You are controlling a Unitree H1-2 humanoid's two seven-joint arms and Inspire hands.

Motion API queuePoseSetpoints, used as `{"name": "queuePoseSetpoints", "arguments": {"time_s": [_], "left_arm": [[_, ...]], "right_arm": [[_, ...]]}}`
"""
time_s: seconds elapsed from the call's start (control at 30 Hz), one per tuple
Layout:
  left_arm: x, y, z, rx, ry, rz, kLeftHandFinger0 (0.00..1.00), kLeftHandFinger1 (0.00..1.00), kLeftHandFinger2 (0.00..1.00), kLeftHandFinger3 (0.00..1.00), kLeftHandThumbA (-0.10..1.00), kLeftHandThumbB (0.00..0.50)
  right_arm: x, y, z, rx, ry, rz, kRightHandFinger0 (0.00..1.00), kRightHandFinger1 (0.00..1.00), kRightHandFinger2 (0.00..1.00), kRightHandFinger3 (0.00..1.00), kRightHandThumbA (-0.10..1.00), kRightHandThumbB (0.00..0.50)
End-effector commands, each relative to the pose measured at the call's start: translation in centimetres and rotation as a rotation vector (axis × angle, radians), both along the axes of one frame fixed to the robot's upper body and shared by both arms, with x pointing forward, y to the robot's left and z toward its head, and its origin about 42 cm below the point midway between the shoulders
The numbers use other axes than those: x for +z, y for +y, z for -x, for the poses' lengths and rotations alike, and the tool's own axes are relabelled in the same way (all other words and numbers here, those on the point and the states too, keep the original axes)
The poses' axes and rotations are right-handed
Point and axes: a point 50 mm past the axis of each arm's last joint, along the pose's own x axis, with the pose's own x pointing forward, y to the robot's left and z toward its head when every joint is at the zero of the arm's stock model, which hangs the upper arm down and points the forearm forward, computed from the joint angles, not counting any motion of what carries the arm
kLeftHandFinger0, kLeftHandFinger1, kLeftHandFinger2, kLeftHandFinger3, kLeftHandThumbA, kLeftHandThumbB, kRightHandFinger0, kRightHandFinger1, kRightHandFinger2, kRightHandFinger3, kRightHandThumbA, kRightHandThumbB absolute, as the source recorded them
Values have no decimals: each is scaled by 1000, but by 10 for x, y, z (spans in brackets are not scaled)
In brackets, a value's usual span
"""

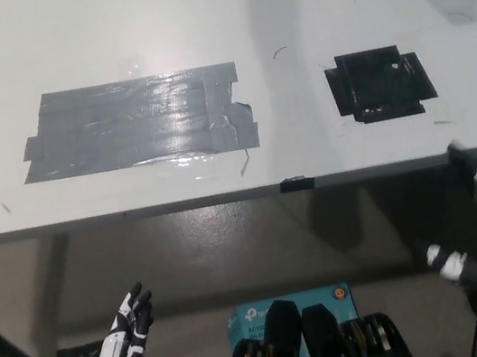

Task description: A person hands an oraange duster to the robot and the robot grabs it with its right hand and places it on the black marked spot infron tof it on the desk

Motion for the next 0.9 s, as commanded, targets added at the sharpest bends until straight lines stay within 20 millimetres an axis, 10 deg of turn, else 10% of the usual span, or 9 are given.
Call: {"name": "queuePoseSetpoints", "arguments": {"time_s": [0.0, 0.53, 0.87], "left_arm": [[8, 3, 0, -12, -49, 1, 1000, 1000, 1000, 1000, 897, 257], [4, 13, 11, 7, -43, -15, 1000, 1000, 1000, 1000, 894, 248], [8, 16, 7, 13, -56, -34, 1000, 1000, 1000, 1000, 893, 241]], "right_arm": [[62, -14, -16, -61, -56, 63, 1000, 1000, 1000, 1000, 875, 175], [186, -16, -82, -170, -226, 289, 1000, 1000, 1000, 1000, 1000, 355], [224, -1, -129, -246, -176, 411, 1000, 1000, 1000, 1000, 1000, 368]]}}
